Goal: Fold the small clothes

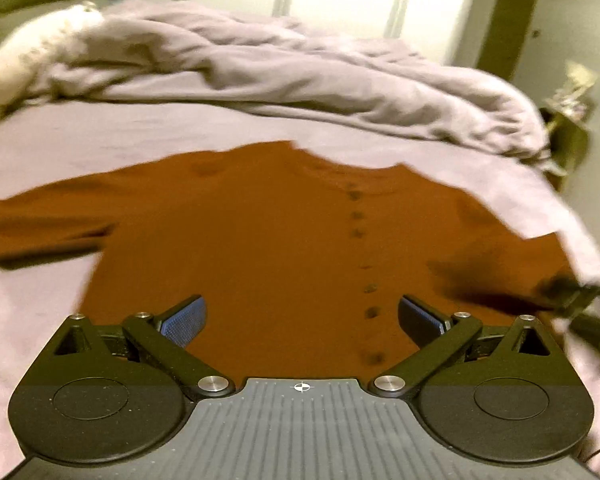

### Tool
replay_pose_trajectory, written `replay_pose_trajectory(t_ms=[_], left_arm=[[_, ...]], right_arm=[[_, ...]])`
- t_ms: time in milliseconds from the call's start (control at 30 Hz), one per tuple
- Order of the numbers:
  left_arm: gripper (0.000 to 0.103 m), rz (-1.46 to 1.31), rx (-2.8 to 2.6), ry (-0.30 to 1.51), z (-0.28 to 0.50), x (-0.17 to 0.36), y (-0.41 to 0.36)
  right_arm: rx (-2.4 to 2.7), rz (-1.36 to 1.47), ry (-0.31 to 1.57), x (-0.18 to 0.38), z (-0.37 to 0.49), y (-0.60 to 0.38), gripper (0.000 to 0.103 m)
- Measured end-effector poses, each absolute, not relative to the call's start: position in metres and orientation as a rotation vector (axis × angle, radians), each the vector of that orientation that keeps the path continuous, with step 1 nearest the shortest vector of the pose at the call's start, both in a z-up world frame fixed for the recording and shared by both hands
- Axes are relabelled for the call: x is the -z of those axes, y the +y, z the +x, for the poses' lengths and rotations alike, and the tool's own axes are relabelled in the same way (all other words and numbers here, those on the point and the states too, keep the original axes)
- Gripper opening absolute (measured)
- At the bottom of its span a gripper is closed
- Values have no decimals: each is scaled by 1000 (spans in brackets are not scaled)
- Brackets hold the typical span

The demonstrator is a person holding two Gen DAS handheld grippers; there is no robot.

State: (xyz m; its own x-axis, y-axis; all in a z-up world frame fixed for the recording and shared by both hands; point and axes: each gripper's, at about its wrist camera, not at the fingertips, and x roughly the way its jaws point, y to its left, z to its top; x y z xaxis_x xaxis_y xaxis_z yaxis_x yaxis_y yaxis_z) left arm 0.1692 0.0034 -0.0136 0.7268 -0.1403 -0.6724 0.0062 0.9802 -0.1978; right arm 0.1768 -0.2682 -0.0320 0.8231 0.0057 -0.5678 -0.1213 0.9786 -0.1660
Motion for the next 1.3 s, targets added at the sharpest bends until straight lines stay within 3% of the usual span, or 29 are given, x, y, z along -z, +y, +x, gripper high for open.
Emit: replay_pose_trajectory(t_ms=[500,600,700,767,833,867,900,1000,1300], left_arm=[[101,-478,421,980,292,66,-87],[82,-492,415,1039,305,77,-95],[81,-506,427,1057,310,82,-100],[67,-501,440,1068,315,85,-104],[39,-510,425,1091,319,87,-105],[32,-514,417,1097,322,88,-105],[12,-510,404,1105,323,88,-104],[8,-515,387,1095,323,79,-98],[7,-340,301,791,312,-15,-25]], right_arm=[[102,-55,701,79,140,-305,43],[106,-44,690,79,139,-308,46],[113,-33,684,78,137,-313,47],[116,-27,681,78,137,-315,47],[117,-34,679,78,137,-313,48],[119,-38,677,78,137,-312,48],[119,-41,677,78,137,-311,48],[125,-57,678,77,139,-308,48],[158,-163,648,68,156,-298,53]])
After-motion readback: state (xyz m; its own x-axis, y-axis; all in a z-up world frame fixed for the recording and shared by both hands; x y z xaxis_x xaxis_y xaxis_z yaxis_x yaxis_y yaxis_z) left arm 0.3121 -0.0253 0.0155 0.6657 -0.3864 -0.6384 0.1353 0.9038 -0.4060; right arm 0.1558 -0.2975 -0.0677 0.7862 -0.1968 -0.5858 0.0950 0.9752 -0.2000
